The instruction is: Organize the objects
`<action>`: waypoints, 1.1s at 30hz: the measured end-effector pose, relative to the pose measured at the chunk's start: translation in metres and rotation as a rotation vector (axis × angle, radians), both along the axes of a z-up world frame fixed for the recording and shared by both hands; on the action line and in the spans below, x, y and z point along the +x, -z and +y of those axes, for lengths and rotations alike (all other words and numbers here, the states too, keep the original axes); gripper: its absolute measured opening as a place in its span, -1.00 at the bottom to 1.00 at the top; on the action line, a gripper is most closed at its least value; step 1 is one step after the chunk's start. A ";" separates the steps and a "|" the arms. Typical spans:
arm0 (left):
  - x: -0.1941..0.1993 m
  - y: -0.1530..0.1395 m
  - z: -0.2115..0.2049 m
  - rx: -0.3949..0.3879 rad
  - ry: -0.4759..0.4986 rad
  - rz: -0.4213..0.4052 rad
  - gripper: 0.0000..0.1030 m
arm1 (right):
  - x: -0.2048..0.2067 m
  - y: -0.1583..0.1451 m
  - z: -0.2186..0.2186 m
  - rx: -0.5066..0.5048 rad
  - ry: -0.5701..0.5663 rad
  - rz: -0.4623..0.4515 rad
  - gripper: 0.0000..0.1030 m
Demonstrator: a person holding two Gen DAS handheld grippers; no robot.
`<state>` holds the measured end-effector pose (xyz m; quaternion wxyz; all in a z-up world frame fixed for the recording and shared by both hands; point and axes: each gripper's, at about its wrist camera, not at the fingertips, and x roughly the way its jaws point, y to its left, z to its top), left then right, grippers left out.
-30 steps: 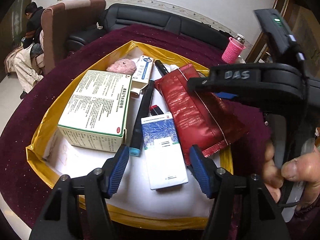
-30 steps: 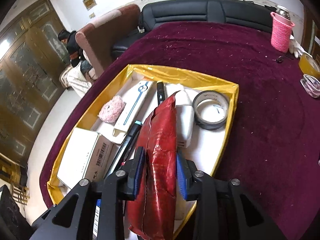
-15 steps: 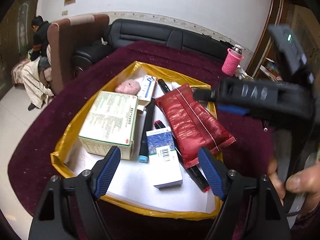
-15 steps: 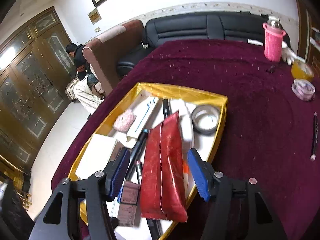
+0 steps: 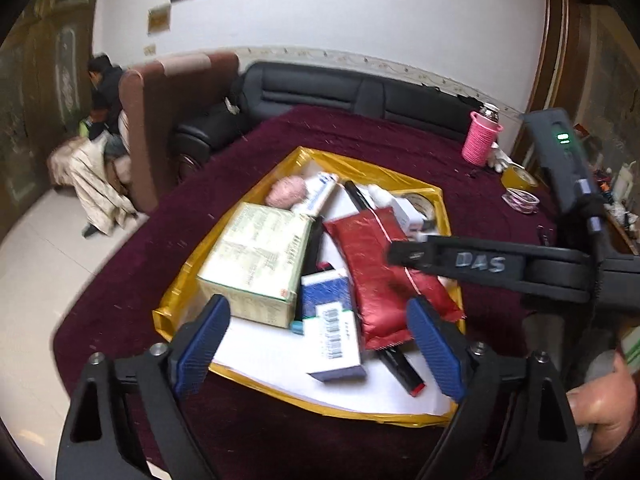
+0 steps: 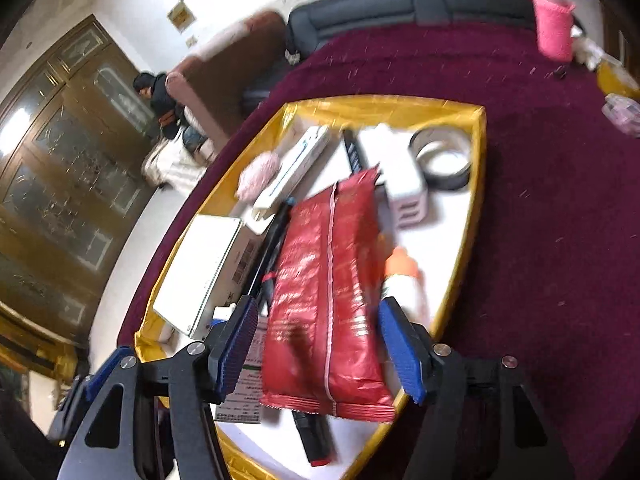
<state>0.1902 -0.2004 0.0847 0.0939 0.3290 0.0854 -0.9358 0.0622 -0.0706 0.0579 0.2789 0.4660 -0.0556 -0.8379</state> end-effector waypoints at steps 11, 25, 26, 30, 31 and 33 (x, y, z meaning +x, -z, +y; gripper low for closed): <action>0.048 -0.052 0.006 -0.116 -0.085 0.277 1.00 | 0.050 -0.043 0.038 0.060 0.105 0.330 0.67; 0.079 -0.074 0.025 -0.201 -0.167 0.362 1.00 | 0.108 -0.068 0.056 0.165 0.239 0.764 1.00; 0.077 -0.073 0.028 -0.194 -0.149 0.353 1.00 | 0.108 -0.066 0.058 0.172 0.248 0.769 1.00; 0.069 -0.066 0.040 -0.236 -0.143 0.302 1.00 | 0.098 -0.053 0.070 0.182 0.263 0.693 1.00; 0.067 -0.064 0.042 -0.244 -0.147 0.290 1.00 | 0.097 -0.049 0.072 0.182 0.264 0.681 1.00; 0.062 -0.059 0.044 -0.242 -0.148 0.255 1.00 | 0.098 -0.043 0.076 0.192 0.265 0.669 1.00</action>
